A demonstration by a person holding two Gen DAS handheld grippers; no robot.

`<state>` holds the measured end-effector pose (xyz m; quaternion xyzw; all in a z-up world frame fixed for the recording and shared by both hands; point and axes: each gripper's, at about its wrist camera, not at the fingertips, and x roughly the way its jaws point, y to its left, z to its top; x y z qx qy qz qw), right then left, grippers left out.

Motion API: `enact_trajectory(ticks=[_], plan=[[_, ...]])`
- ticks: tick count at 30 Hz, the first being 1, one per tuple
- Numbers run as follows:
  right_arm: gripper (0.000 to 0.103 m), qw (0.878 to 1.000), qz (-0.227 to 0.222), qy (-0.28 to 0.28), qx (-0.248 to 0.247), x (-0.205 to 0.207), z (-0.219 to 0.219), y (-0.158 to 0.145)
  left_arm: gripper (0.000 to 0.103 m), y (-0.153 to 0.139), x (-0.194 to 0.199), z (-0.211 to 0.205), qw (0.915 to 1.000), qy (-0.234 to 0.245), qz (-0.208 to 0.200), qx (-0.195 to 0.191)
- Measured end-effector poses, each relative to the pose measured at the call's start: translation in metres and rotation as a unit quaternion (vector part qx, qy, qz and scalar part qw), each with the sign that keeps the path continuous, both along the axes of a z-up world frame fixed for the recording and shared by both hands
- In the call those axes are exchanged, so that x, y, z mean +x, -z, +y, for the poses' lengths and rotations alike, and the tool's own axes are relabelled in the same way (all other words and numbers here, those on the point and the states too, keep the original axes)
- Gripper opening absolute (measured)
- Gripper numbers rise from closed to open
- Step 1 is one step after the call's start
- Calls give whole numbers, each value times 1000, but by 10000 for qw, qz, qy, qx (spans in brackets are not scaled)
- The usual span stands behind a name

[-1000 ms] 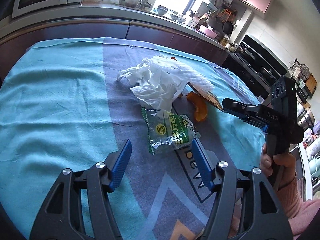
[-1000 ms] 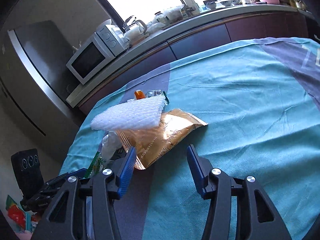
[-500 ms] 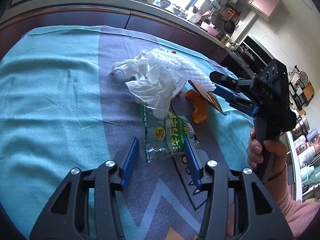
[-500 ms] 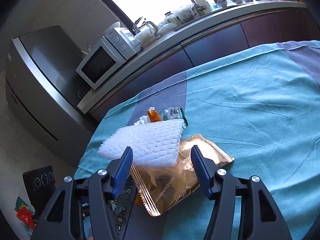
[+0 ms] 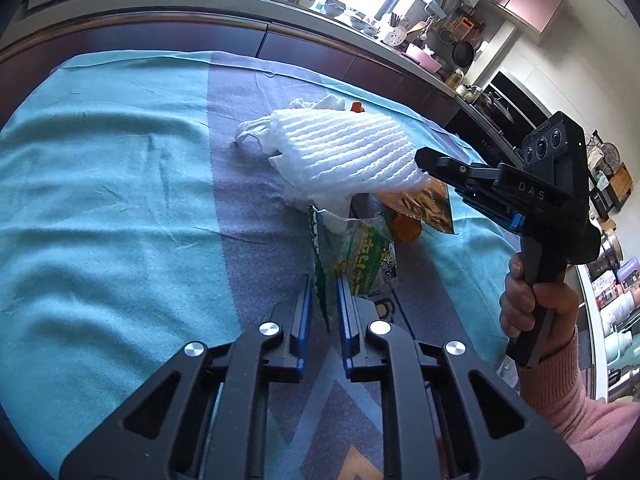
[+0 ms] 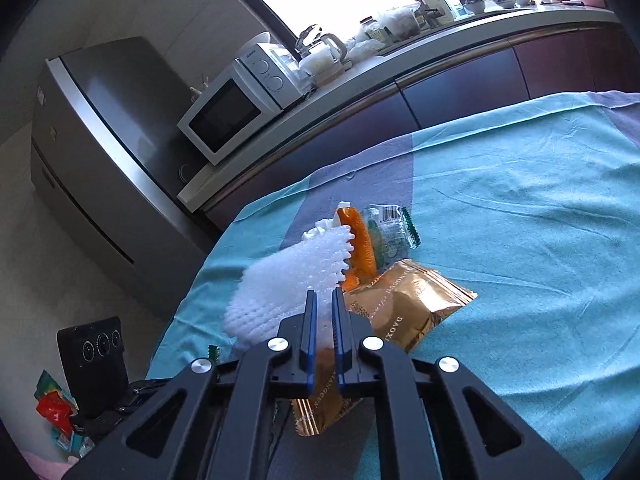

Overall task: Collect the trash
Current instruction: 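Grasp the green packet with the left tool while the right tool grasps a foam net, then carry the green packet and white foam net over the teal bin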

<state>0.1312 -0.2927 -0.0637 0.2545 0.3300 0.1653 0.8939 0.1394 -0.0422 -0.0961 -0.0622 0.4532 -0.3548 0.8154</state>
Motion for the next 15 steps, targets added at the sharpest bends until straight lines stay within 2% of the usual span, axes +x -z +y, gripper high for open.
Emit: enact_trajectory(ticks=[15], plan=[[5,9984,-471,-308,67,-7,27,-31,10,-22,-17,46,9985,-402,-306,-190]])
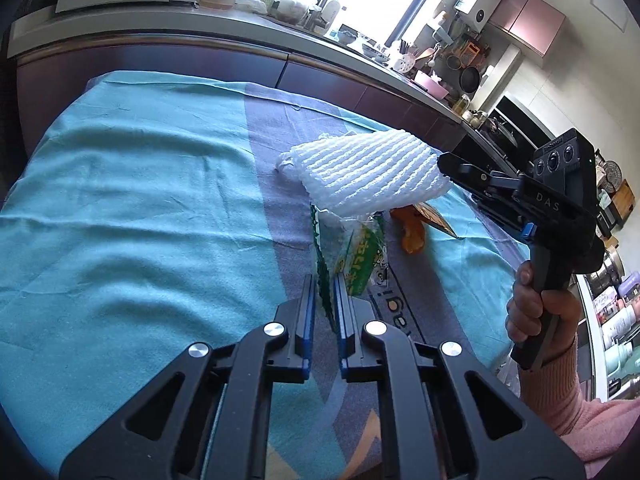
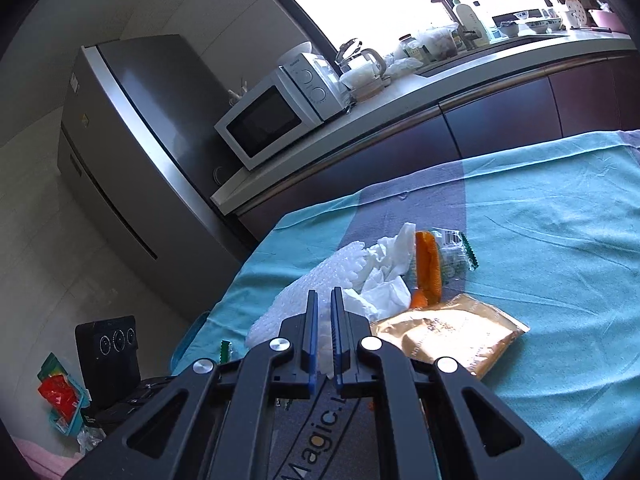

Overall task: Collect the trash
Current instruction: 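Carry the green packet and white foam net over the teal bin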

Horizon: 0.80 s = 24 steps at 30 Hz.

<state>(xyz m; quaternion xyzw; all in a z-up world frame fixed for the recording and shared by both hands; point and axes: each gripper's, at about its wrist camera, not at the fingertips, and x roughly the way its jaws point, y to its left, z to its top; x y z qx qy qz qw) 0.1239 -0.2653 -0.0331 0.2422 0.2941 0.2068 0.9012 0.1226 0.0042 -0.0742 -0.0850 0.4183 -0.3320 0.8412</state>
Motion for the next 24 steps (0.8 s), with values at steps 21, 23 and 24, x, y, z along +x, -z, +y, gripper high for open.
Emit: enact_trajectory(ticks=[21,23,24], plan=[[5,9969,-195,-730,228,18,72,-18,10,-23,-25,114,9941,-1048,-266,-1],[5,9961,-187,-825,236,23,82,-18,10,-25,-27,124,9930,-1145,-293,18],[5,9957,-181,-879,250,25,87,-19,10,-25,-28,128,9924,-1190,-305,27]])
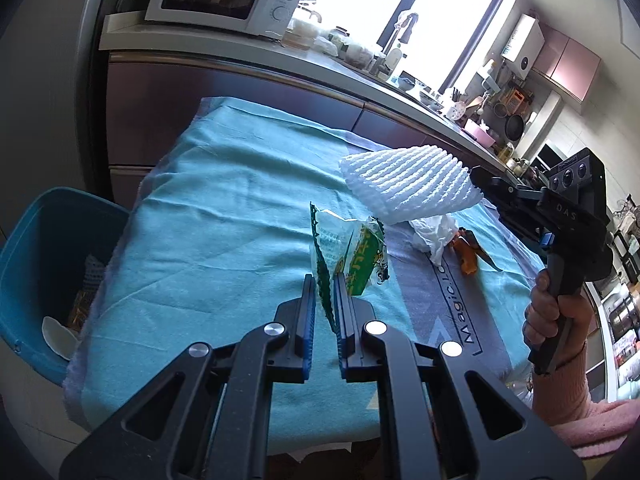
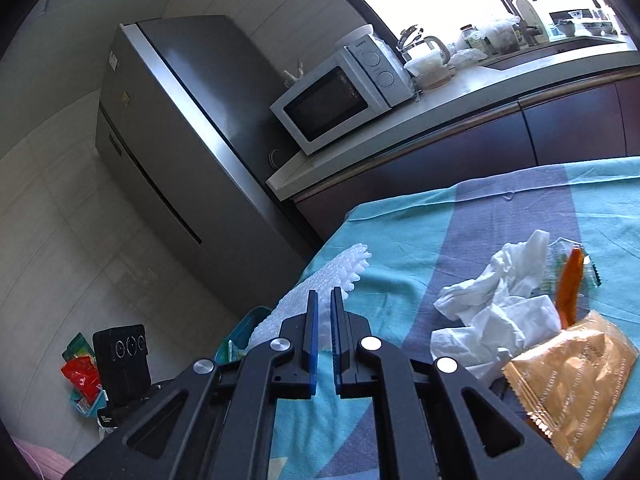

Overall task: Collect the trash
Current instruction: 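Carry the green packet and white foam net over the teal bin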

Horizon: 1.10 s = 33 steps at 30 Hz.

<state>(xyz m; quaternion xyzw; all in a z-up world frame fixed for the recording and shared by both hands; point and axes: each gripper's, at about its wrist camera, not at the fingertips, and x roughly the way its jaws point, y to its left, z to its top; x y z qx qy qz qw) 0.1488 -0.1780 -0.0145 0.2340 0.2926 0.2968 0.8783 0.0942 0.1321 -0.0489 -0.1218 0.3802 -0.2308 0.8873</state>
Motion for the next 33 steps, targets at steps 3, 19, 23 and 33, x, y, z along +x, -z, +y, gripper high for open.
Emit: enact_trajectory(ticks=[3,19,23,33], plan=[[5,9999,14,-144,19,6,15,0,10,-3,-3,13,9999,-157,-31,23],[5,9949,220,-968,163,41,102,3,10,-13,-19,102,9925,-1204,-142,150],[5,9927,254,-1175,126,45,125,2,10,-13,-21,123,9894,-1437,-147,176],[5,9875,451,-1507,53,54,178,8,10,-7,-18,161,9821,-1867,-47,248]])
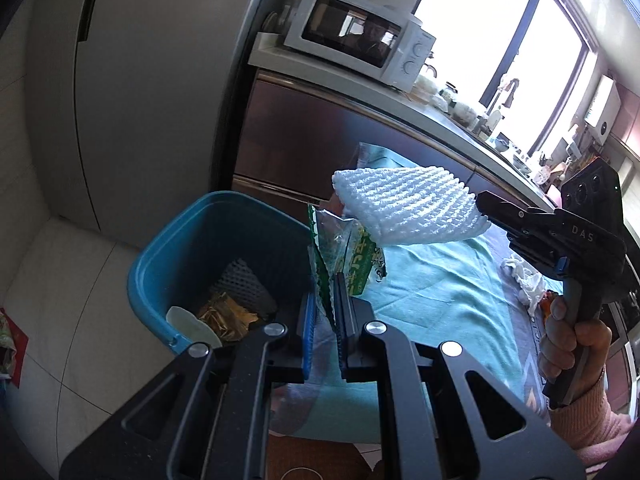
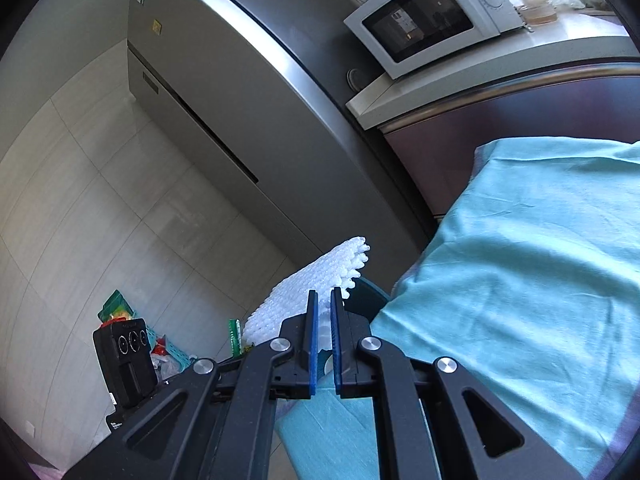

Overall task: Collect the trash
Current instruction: 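Carry the green packet and white foam net over the teal bin, then open both tools to drop the packet and foam net into the bin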

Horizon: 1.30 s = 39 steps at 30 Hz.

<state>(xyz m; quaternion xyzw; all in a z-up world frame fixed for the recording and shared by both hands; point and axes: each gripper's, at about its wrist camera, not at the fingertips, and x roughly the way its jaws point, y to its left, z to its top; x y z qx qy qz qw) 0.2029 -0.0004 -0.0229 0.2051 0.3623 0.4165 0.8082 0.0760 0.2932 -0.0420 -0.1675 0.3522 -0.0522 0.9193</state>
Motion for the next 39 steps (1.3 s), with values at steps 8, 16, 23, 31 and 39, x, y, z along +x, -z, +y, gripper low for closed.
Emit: enact_trajectory(ticks=[8,16,23,31,39], plan=[[5,9995,128,-121,-251,11,36,6,10,14,7,21,9994,-281,192,68],[5,9976,340,-267,-540,17,66,22,10,36,17,35,9976,-493,481,53],[6,9948,547,-356,-780,24,89,40,10,54,29,38,9960,-566,682,66],[7,9912,621,-457,-1077,32,116,50,10,70,46,37,9937,-652,887,208],[12,9864,850,-602,-1269,40,136,61,12,84,55,44,9900,-856,1089,284]])
